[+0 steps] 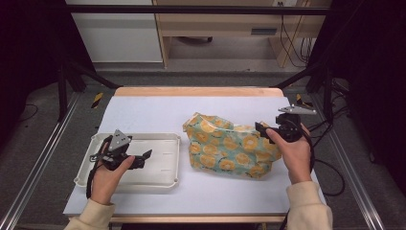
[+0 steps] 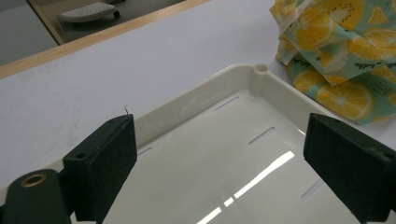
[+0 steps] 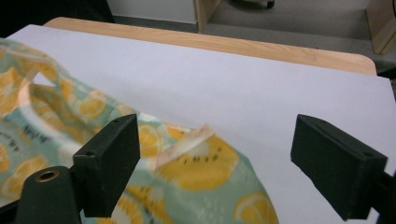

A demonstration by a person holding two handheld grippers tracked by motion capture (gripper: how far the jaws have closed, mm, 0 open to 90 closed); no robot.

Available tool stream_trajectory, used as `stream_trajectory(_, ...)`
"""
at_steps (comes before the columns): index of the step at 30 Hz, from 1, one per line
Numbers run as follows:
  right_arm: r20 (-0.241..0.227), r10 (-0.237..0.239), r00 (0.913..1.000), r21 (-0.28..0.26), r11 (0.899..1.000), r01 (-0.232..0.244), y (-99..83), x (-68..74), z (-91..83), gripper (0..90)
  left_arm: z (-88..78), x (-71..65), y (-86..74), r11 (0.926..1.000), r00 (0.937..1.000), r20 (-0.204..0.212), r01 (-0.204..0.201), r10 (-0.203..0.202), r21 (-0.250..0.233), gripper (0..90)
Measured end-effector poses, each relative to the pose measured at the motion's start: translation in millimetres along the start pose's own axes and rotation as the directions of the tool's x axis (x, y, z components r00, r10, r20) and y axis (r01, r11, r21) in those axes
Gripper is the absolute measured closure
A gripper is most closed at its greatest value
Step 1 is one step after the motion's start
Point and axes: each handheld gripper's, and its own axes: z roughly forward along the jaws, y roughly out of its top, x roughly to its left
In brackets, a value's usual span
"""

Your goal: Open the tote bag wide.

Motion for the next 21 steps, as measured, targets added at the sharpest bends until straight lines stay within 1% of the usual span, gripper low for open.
stream_trajectory(1, 0.025, -0.012, 0.9996, 0.037, 0.999, 0.011, 3.8, -0.5, 8.5, 17.4, -0.6, -0.2, 0.6, 1.0000, 1.0000, 0.004, -0.003, 0.003, 0.001, 9.8)
stream_trajectory(3, -0.006, 0.011, 0.9999, 0.094, 0.996, -0.010, 2.5, 0.9, 16.2, 22.1, -2.0, -0.7, 1.7, 1.0000, 1.0000, 0.003, -0.004, 0.004, -0.003, 9.8)
stream_trajectory(4, -0.016, -0.001, 0.9999, 0.120, 0.993, 0.002, 0.7, 2.8, 18.1, 28.9, -2.8, -0.8, 2.6, 1.0000, 1.0000, 0.006, -0.004, 0.004, -0.009, 9.8)
stream_trajectory(5, -0.016, -0.024, 0.9996, 0.135, 0.990, 0.026, -1.8, 5.4, 18.0, 36.1, -3.9, -0.5, 3.5, 0.9999, 1.0000, 0.005, -0.005, 0.005, -0.012, 9.8)
stream_trajectory(6, -0.016, -0.024, 0.9996, 0.135, 0.990, 0.026, -1.8, 5.4, 18.0, 36.1, -3.9, -0.5, 3.5, 0.9999, 1.0000, 0.005, -0.005, 0.005, -0.012, 9.9)
stream_trajectory(7, -0.029, -0.050, 0.9983, 0.147, 0.988, 0.054, -9.1, 9.0, 14.0, 57.1, -5.5, 0.3, 4.7, 0.9999, 1.0000, 0.006, -0.004, 0.004, -0.015, 9.9)
stream_trajectory(9, -0.043, -0.062, 0.9971, 0.130, 0.989, 0.068, -18.4, 12.5, 6.4, 72.1, -5.8, 0.4, 4.6, 0.9999, 1.0000, 0.005, -0.007, 0.007, -0.013, 9.8)
stream_trajectory(10, -0.049, -0.066, 0.9966, 0.117, 0.991, 0.071, -23.2, 14.7, 1.7, 77.7, -5.7, 0.1, 4.4, 0.9999, 1.0000, 0.005, -0.007, 0.007, -0.011, 9.9)
stream_trajectory(11, -0.054, -0.067, 0.9963, 0.091, 0.993, 0.071, -27.9, 17.4, -3.3, 82.1, -6.0, -0.1, 4.5, 0.9999, 1.0000, 0.005, -0.007, 0.007, -0.010, 9.9)
stream_trajectory(12, -0.054, -0.067, 0.9963, 0.091, 0.993, 0.071, -27.9, 17.4, -3.3, 82.1, -6.0, -0.1, 4.5, 0.9999, 1.0000, 0.005, -0.007, 0.007, -0.010, 9.9)
stream_trajectory(14, -0.069, -0.076, 0.9947, 0.031, 0.996, 0.078, -38.7, 25.0, -15.3, 85.3, -6.6, -1.7, 6.4, 0.9998, 0.9998, 0.008, -0.017, 0.017, -0.009, 9.9)
stream_trajectory(15, -0.083, -0.084, 0.9930, -0.026, 0.996, 0.082, -48.1, 32.2, -25.2, 86.1, -6.4, -5.9, 8.7, 0.9996, 0.9995, 0.019, -0.025, 0.025, -0.013, 10.1)
stream_trajectory(16, -0.089, -0.092, 0.9917, -0.046, 0.995, 0.089, -55.4, 37.8, -31.3, 86.3, -6.4, -8.0, 9.7, 0.9994, 0.9992, 0.025, -0.031, 0.031, -0.013, 10.2)
stream_trajectory(17, -0.088, -0.102, 0.9909, -0.058, 0.994, 0.097, -59.7, 41.4, -35.0, 86.4, -6.1, -11.4, 11.2, 0.9990, 0.9986, 0.032, -0.041, 0.042, -0.015, 10.3)
stream_trajectory(18, -0.088, -0.102, 0.9909, -0.058, 0.994, 0.097, -59.7, 41.4, -35.0, 86.4, -6.1, -11.4, 11.2, 0.9990, 0.9986, 0.032, -0.041, 0.042, -0.015, 10.6)
stream_trajectory(19, -0.107, -0.102, 0.9890, -0.091, 0.992, 0.092, -72.8, 50.1, -43.3, 86.6, -5.1, -19.3, 14.7, 0.9982, 0.9970, 0.051, -0.058, 0.058, -0.014, 10.7)
stream_trajectory(21, -0.117, -0.114, 0.9866, -0.106, 0.989, 0.102, -86.7, 58.5, -48.3, 86.6, -4.0, -28.9, 19.9, 0.9961, 0.9936, 0.072, -0.086, 0.087, -0.019, 11.4)
